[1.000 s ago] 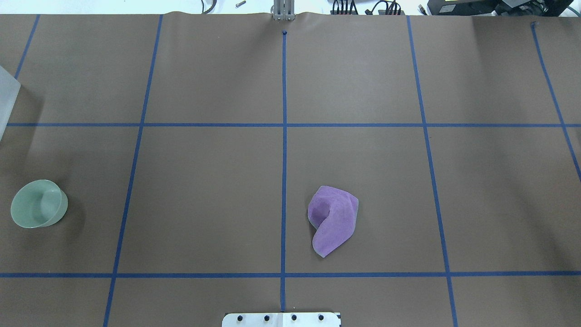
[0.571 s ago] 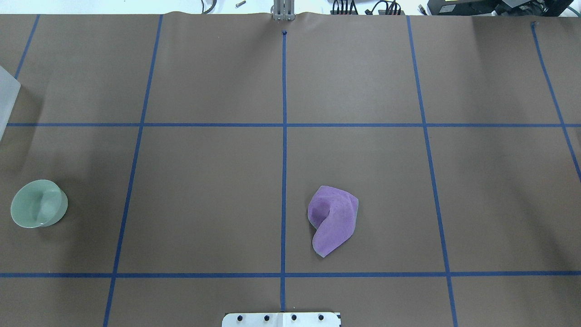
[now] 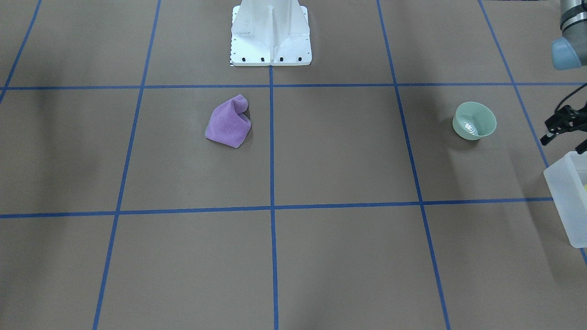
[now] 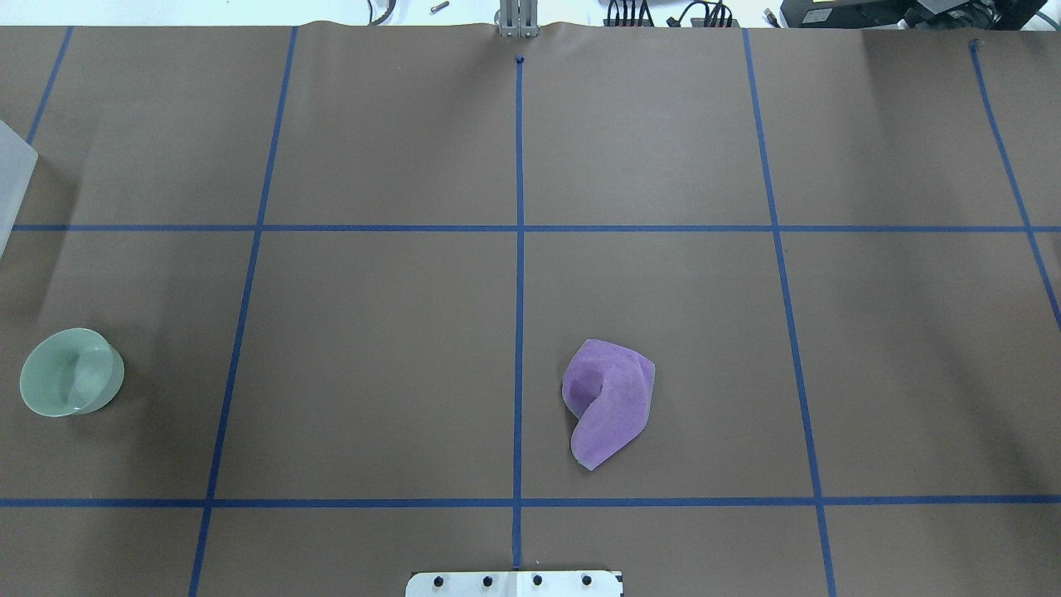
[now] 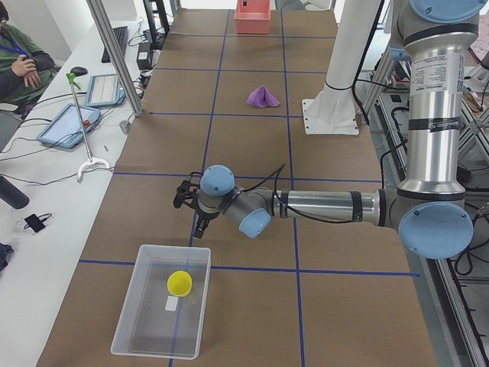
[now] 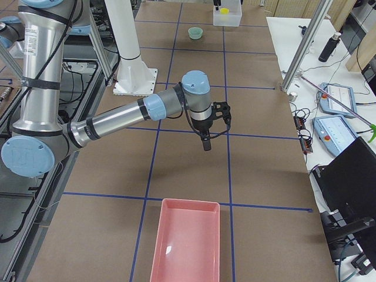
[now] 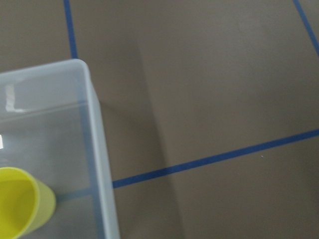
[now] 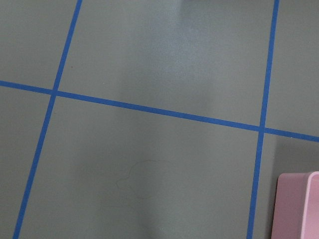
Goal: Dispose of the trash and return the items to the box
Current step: 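Lower the yellow cup into the clear bin and open the left gripper, then reach the left gripper to the pale green bowl and grasp its rim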
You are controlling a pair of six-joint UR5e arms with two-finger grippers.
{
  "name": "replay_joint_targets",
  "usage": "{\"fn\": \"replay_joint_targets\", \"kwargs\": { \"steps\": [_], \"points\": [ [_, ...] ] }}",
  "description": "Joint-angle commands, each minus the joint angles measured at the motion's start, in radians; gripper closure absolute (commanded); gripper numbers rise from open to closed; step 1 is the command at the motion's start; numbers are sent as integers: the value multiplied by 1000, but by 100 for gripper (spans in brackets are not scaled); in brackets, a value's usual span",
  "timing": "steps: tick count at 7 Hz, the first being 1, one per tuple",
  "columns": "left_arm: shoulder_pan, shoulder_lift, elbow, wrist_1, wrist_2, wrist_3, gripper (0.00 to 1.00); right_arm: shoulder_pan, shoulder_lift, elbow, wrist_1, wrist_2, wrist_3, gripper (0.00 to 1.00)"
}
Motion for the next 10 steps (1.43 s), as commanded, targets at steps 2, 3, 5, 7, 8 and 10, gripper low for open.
{"fn": "replay_joint_targets", "kwargs": {
  "steps": [2, 3, 5, 7, 8, 10],
  "points": [
    [229, 100, -3, -209, 115, -194, 2, 0, 0, 0, 0, -2, -1, 0],
    [254, 126, -3, -228, 130, -194, 2, 0, 0, 0, 0, -3, -1, 0],
    [286, 169, -3, -297, 131, -196, 32, 0, 0, 0, 2, -2, -1, 0],
    [306, 170, 0, -302, 132, -196, 96, 0, 0, 0, 2, -3, -3, 0],
    [306, 170, 1, -302, 132, -196, 99, 0, 0, 0, 2, -3, -3, 0],
    [306, 170, 3, -306, 132, -196, 100, 0, 0, 0, 2, -3, -3, 0]
  ]
}}
